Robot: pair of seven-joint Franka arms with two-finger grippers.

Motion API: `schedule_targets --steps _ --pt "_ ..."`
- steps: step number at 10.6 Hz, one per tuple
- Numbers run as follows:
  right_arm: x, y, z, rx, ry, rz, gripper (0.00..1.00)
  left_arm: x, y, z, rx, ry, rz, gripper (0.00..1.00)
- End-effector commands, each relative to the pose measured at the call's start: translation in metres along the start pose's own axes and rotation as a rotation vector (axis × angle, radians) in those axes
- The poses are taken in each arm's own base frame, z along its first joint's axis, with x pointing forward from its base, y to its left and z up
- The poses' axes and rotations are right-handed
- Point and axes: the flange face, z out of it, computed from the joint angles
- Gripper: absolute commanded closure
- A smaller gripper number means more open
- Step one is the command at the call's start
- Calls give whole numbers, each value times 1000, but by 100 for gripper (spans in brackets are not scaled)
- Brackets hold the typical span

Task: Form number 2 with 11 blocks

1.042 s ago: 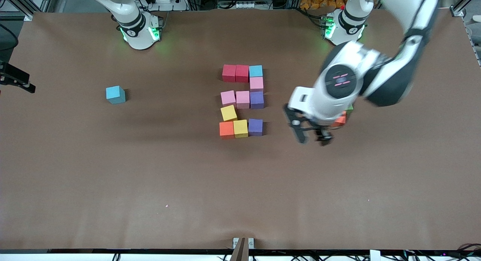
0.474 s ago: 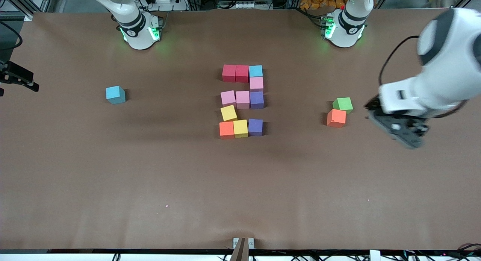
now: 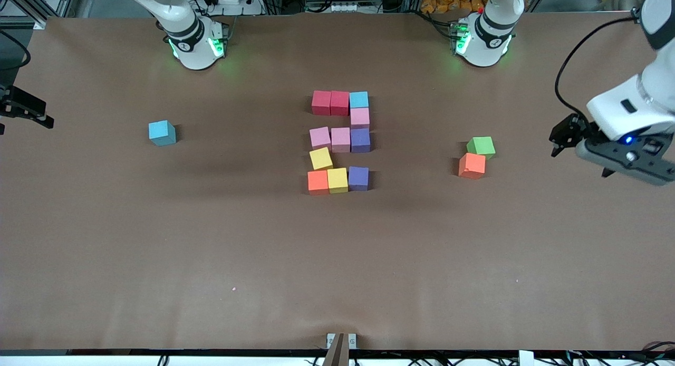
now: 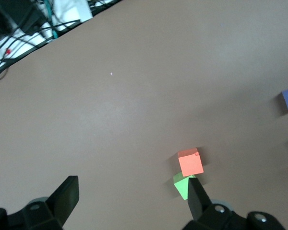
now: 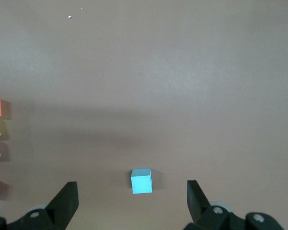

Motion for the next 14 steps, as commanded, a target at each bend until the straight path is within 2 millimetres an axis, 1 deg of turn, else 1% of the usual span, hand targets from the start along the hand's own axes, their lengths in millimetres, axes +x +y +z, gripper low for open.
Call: schedule_targets --steps 1,2,3,4,5,6,7,8,9,12,13,14 --pt "-2 1 -5 5 10 20 0 -19 7 -20 24 -16 -107 0" --pt "-2 -1 -5 6 10 51 0 -27 -8 -17 21 -49 -130 0" --pt "-1 -1 -5 4 13 95 0 -36 -23 -22 22 -49 -163 0" --pt "-1 -2 -5 4 11 97 0 -45 -28 -29 34 -58 -185 0" --pt "-1 -3 -5 4 10 96 0 -53 -26 -38 55 -61 -199 0" --pt "-2 -3 -6 3 8 96 0 -58 -33 -39 47 -64 -221 0" --pt "-3 -4 -5 4 3 93 0 -58 -29 -39 46 -65 -225 0" --pt "-3 -4 -5 5 0 91 0 -64 -22 -46 44 -58 -269 0" --pt "-3 -4 -5 3 0 91 0 -63 -12 -41 24 -65 -316 0" --pt "-4 -6 -2 3 -6 85 0 -70 -24 -32 -65 -71 -369 0" --pt "-3 -5 -2 2 -8 84 0 -74 -22 -30 -71 -73 -376 0" --pt "-3 -7 -1 2 -10 79 0 -73 -22 -25 -69 -63 -389 0"
